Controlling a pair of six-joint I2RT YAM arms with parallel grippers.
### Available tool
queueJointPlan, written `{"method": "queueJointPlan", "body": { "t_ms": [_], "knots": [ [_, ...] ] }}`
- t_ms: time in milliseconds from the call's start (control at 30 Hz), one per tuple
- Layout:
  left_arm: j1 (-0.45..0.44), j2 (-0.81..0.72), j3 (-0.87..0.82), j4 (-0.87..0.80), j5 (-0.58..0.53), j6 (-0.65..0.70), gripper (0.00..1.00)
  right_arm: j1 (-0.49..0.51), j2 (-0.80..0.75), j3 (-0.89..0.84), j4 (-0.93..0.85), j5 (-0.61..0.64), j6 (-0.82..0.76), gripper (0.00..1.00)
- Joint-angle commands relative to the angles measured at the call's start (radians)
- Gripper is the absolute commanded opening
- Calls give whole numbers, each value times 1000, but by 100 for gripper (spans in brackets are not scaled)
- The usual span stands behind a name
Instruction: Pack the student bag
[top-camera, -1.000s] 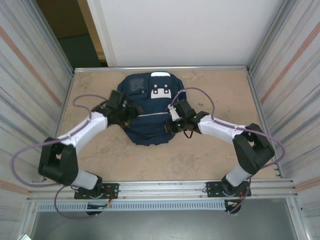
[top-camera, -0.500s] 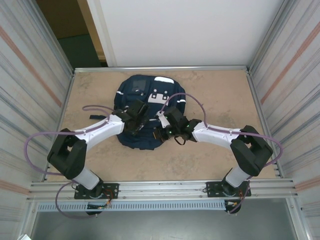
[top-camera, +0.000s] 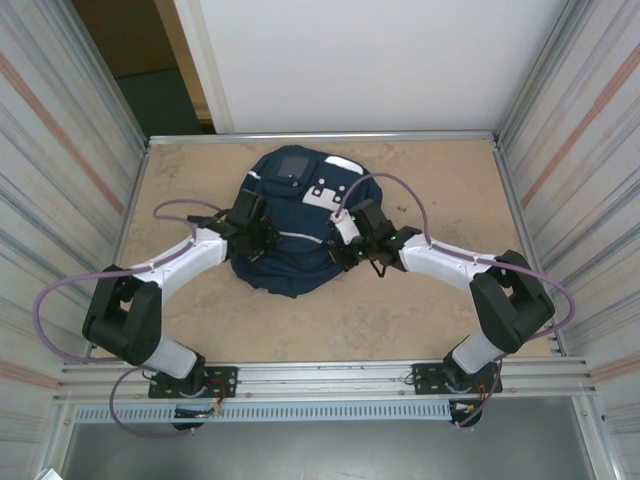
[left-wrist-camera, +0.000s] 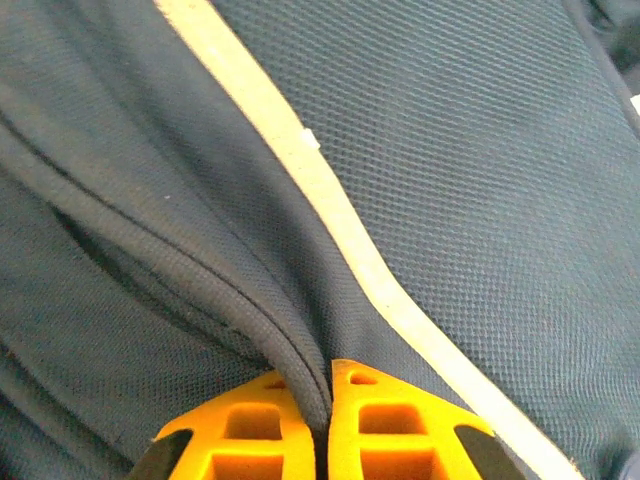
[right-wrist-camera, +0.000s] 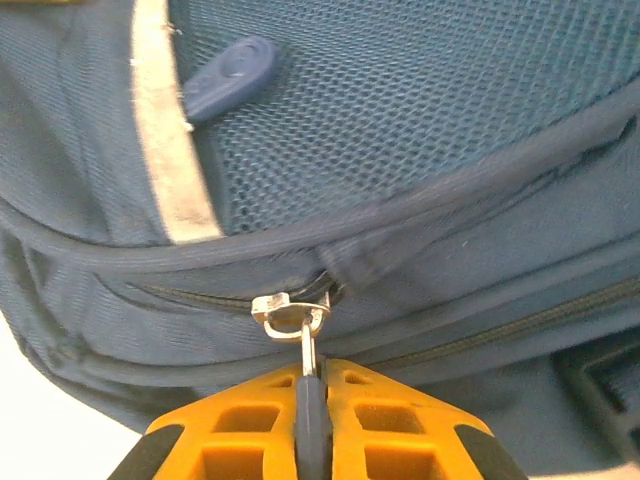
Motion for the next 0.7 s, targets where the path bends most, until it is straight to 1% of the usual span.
{"method": "queueJointPlan", "body": {
  "t_ms": [0,67,100,133,233,267,333,367,400,433,467,500,533,567,600,633,667],
  "knots": [
    [101,-19,6,-119,138,350,0,-135,-21,-12,-84,90,-30,8],
    [100,6,45,-171,158,437,0,-171,6,8,-72,24,-18,10],
    [98,16,54,-177,162,470,0,-187,23,20,-78,-18,-17,13],
    [100,23,59,-183,155,480,0,-199,34,27,-78,-41,-12,14],
    [101,34,59,-166,157,499,0,-245,44,30,-71,-39,58,14],
    [101,32,56,-157,155,497,0,-264,45,30,-72,-36,81,17],
    [101,20,49,-124,190,498,0,-303,36,30,-83,-43,125,23],
    [103,10,55,-120,200,496,5,-311,26,28,-90,-57,134,26],
    [101,-4,60,-116,199,490,23,-317,8,23,-89,-72,140,30],
    [101,-26,67,-115,195,485,46,-318,-20,9,-84,-78,153,34],
    [99,-53,69,-110,179,485,52,-319,-54,-7,-73,-71,166,38],
    [91,-95,65,-105,127,485,59,-320,-99,-32,-62,-40,185,47],
    [77,-153,59,-103,45,502,71,-319,-151,-61,-50,13,204,62],
    [56,-202,51,-96,-33,529,95,-318,-204,-90,-39,65,220,84],
    [33,-259,35,-84,-118,571,98,-319,-270,-127,-28,137,237,99],
    [17,-318,11,-65,-190,611,98,-318,-341,-164,-16,204,245,99],
    [9,-363,-15,-38,-239,639,99,-317,-406,-201,-5,265,252,99]
  ]
}}
